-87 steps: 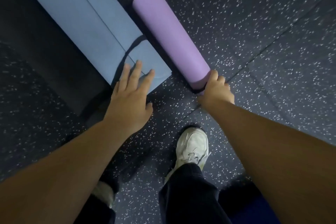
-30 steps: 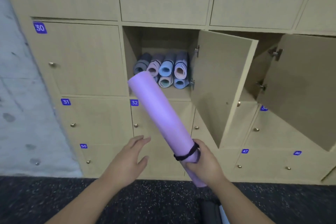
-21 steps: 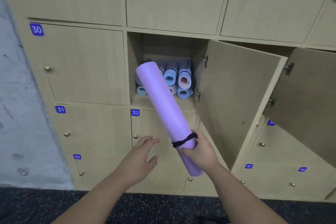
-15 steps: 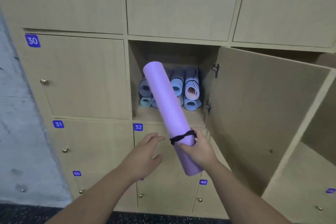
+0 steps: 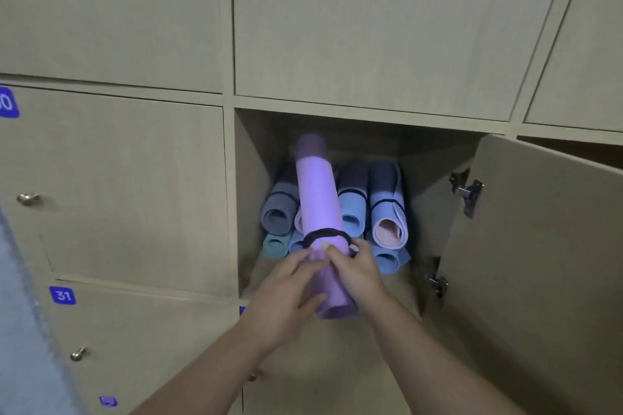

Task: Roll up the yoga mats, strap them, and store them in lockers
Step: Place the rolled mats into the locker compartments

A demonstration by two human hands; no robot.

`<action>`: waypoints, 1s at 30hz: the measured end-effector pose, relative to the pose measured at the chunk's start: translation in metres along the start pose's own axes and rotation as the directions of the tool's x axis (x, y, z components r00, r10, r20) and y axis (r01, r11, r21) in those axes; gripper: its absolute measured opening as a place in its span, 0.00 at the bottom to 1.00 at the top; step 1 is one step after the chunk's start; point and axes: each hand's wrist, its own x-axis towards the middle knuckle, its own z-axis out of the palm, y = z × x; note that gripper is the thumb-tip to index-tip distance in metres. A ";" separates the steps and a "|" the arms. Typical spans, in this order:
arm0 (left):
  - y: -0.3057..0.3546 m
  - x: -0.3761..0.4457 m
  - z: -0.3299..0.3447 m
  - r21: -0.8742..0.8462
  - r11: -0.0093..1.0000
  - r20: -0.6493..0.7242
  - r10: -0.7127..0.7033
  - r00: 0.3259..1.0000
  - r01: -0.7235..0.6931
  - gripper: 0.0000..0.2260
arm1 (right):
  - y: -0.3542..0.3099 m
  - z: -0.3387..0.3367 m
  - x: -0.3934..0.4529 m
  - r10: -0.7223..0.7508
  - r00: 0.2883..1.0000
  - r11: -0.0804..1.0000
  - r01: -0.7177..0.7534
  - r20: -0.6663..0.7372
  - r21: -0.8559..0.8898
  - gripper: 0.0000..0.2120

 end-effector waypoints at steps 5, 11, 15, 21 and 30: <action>-0.036 0.044 -0.008 0.006 0.995 -0.035 0.099 0.994 -0.099 0.27 | -0.018 0.030 0.052 0.066 0.995 0.996 -0.062 -0.075 0.061 0.28; -0.087 0.097 -0.021 0.057 0.998 -0.386 0.055 0.921 -0.035 0.18 | -0.033 0.070 0.098 -0.049 0.999 0.997 0.050 -0.009 0.051 0.15; -0.103 0.126 -0.024 0.172 0.984 -0.275 0.092 0.957 -0.045 0.16 | -0.024 0.072 0.101 -0.114 0.993 0.987 0.113 -0.003 -0.115 0.14; -0.100 0.161 -0.010 0.094 0.984 -0.245 -0.126 0.961 0.153 0.19 | 0.001 0.039 0.096 -0.077 0.994 0.987 0.065 -0.078 -0.144 0.10; -0.105 0.180 -0.004 0.173 0.911 0.086 -0.392 0.916 0.374 0.39 | 0.017 -0.022 0.070 -0.082 0.992 0.981 0.062 -0.101 -0.186 0.11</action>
